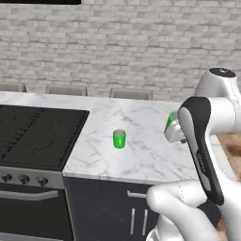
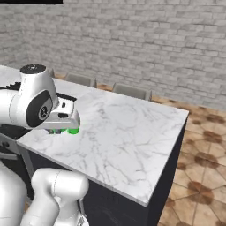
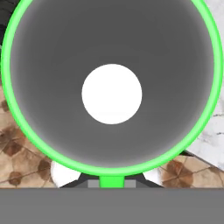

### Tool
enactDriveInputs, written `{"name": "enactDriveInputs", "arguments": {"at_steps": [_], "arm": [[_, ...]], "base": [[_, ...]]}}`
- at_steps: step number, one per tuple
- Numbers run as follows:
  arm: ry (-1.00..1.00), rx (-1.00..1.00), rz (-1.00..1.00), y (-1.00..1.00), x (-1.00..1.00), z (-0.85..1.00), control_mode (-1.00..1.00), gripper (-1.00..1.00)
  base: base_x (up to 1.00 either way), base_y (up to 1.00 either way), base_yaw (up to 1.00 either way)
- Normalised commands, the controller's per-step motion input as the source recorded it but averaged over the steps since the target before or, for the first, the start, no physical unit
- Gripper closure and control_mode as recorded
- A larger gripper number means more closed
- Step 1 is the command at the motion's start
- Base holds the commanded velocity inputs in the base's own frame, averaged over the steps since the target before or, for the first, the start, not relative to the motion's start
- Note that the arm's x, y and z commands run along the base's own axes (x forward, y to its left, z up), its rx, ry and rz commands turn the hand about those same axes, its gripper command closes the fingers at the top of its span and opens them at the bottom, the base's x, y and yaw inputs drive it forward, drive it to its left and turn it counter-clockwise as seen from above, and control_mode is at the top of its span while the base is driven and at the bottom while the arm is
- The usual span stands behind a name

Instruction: Clear the mugs and bowl far away from the sink.

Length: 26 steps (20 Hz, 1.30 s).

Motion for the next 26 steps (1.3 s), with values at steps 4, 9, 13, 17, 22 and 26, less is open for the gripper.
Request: {"name": "enactDriveInputs", "arguments": {"at_steps": [4,9,13,17,22,26], "arm": [[0.15,0.00,0.13,-0.25,0.62,-0.18,-1.00,1.00],[0.17,0.00,0.12,-0.27,0.45,-0.18,-1.00,1.00],[0.18,0.00,0.10,-0.19,0.42,-0.20,-1.00,1.00],[0.16,0.00,0.08,-0.18,0.43,-0.14,-1.00,1.00],[0.10,0.00,0.07,-0.01,0.37,-0.16,-1.00,1.00],[0.00,0.00,0.07,0.00,0.18,-0.23,-1.00,1.00]], "base": [[0.00,0.00,0.00],[0.00,0.00,0.00],[0.00,0.00,0.00],[0.00,0.00,0.00],[0.00,0.00,0.00],[0.00,0.00,0.00]]}}
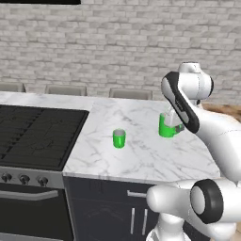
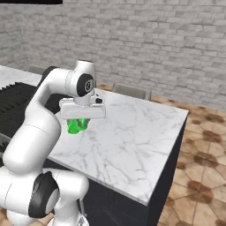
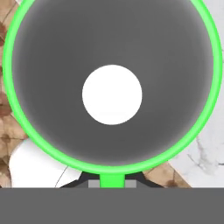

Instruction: Clear the mugs and bowl far away from the sink.

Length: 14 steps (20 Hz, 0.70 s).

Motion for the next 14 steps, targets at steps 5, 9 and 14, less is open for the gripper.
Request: {"name": "enactDriveInputs", "arguments": {"at_steps": [5,9,14], "arm": [[-0.05,-0.01,0.08,0.03,0.09,-0.42,-1.00,1.00],[-0.17,-0.05,0.10,0.10,0.00,-0.57,-1.00,1.00],[-0.07,-0.01,0.07,0.00,0.06,-0.33,-1.00,1.00]], "base": [[0.00,0.00,0.00],[0.00,0.00,0.00],[0.00,0.00,0.00]]}}
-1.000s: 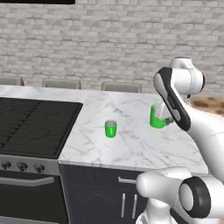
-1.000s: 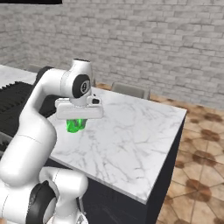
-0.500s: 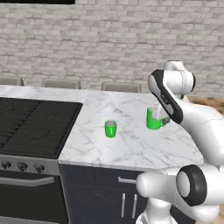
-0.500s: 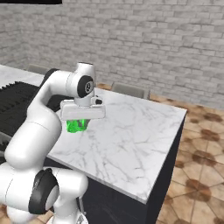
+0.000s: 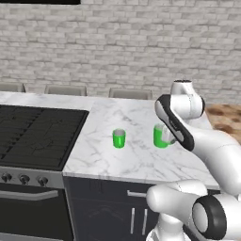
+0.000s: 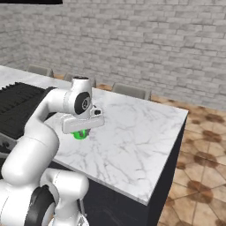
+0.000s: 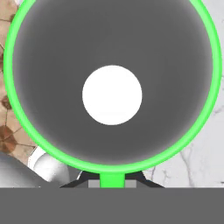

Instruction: Clear the mugs and bowl far away from the sink.

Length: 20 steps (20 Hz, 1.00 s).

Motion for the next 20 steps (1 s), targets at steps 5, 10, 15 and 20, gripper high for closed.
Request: {"name": "enactDriveInputs", "arguments": {"at_steps": [5,10,15,20], "arm": [[0.00,0.00,0.01,0.00,0.18,-0.10,-1.00,1.00],[0.00,0.00,0.00,-0.01,0.28,-0.01,-1.00,1.00],[-0.03,0.00,0.00,0.00,0.32,0.00,-1.00,1.00],[-0.06,0.00,0.00,0.00,0.29,0.00,-1.00,1.00]], "base": [[0.00,0.00,0.00],[0.00,0.00,0.00],[0.00,0.00,0.00],[0.00,0.00,0.00]]}}
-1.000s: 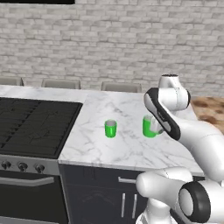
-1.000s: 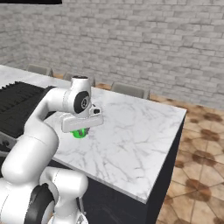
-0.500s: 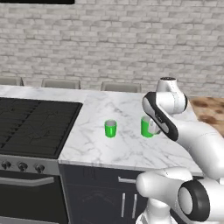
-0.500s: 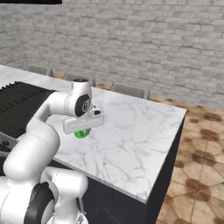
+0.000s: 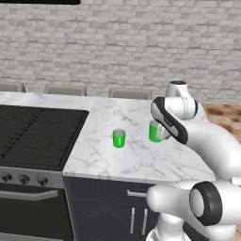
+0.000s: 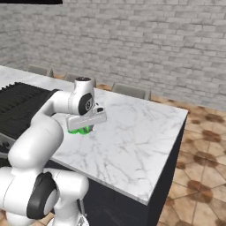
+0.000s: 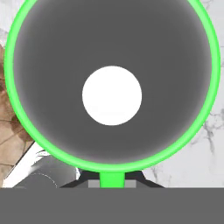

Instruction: Clear the mugs and bowl far away from the sink.

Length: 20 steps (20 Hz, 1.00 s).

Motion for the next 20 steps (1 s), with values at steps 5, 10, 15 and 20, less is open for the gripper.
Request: {"name": "enactDriveInputs", "arguments": {"at_steps": [5,10,15,20], "arm": [[-0.07,0.00,0.00,0.00,0.22,-0.01,-1.00,1.00],[-0.02,0.00,0.00,0.00,0.16,-0.14,-1.00,1.00],[0.00,0.00,0.00,0.00,0.17,-0.25,-1.00,1.00],[0.00,0.00,0.00,0.00,0.21,-0.21,-1.00,1.00]], "base": [[0.00,0.00,0.00],[0.00,0.00,0.00],[0.00,0.00,0.00],[0.00,0.00,0.00]]}}
